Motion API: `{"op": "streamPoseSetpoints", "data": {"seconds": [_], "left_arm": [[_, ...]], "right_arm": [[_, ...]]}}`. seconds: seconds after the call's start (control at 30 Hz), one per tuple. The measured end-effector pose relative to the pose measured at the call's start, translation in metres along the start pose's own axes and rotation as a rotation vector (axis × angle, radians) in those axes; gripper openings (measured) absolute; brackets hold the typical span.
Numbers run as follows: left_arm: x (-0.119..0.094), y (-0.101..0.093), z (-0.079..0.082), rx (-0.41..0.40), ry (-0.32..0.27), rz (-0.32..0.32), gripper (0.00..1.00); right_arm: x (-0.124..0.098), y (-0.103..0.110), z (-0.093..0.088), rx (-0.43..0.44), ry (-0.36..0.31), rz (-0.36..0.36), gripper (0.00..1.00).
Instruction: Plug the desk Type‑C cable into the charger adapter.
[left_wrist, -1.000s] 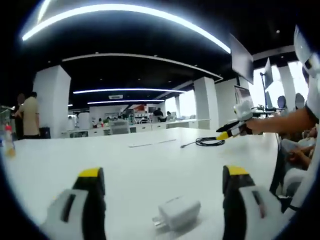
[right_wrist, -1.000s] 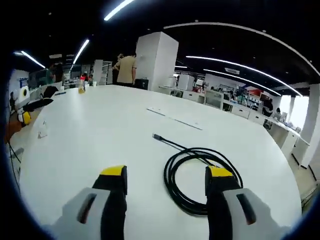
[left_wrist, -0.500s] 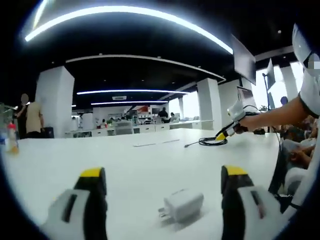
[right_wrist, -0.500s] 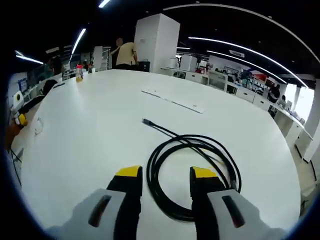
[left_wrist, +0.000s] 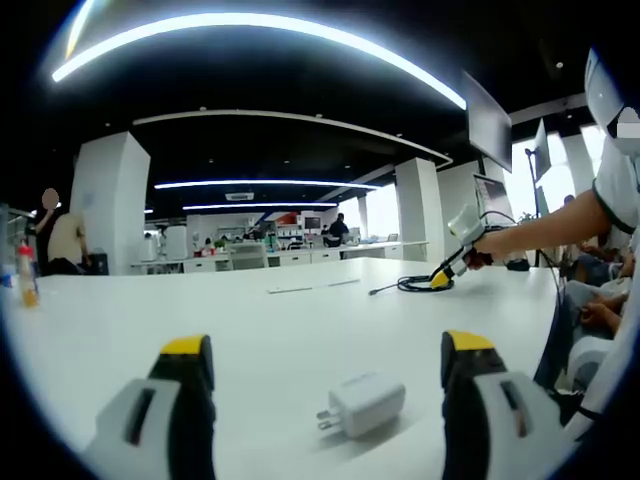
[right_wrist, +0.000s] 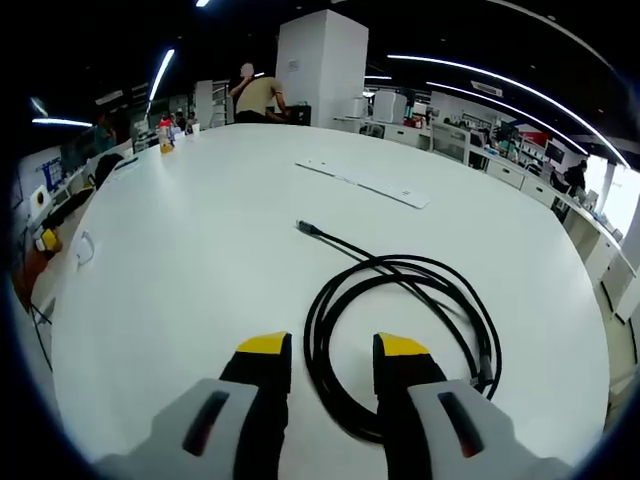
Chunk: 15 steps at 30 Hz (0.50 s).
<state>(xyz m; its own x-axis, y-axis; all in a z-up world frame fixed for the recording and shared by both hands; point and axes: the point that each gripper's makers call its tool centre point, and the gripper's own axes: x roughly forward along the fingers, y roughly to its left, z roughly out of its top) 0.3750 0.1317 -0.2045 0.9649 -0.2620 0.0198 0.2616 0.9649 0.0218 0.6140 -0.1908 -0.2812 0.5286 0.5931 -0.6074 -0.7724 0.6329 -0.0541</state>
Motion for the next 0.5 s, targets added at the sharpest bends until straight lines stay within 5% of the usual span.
{"op": "streamPoseSetpoints", "data": {"seconds": [0.5], "left_arm": [[-0.001,-0.001,0.0,-0.004,0.002,0.002,0.92]], "right_arm": [[0.005,0.009,-0.009,-0.01,0.068,0.054,0.19]]}}
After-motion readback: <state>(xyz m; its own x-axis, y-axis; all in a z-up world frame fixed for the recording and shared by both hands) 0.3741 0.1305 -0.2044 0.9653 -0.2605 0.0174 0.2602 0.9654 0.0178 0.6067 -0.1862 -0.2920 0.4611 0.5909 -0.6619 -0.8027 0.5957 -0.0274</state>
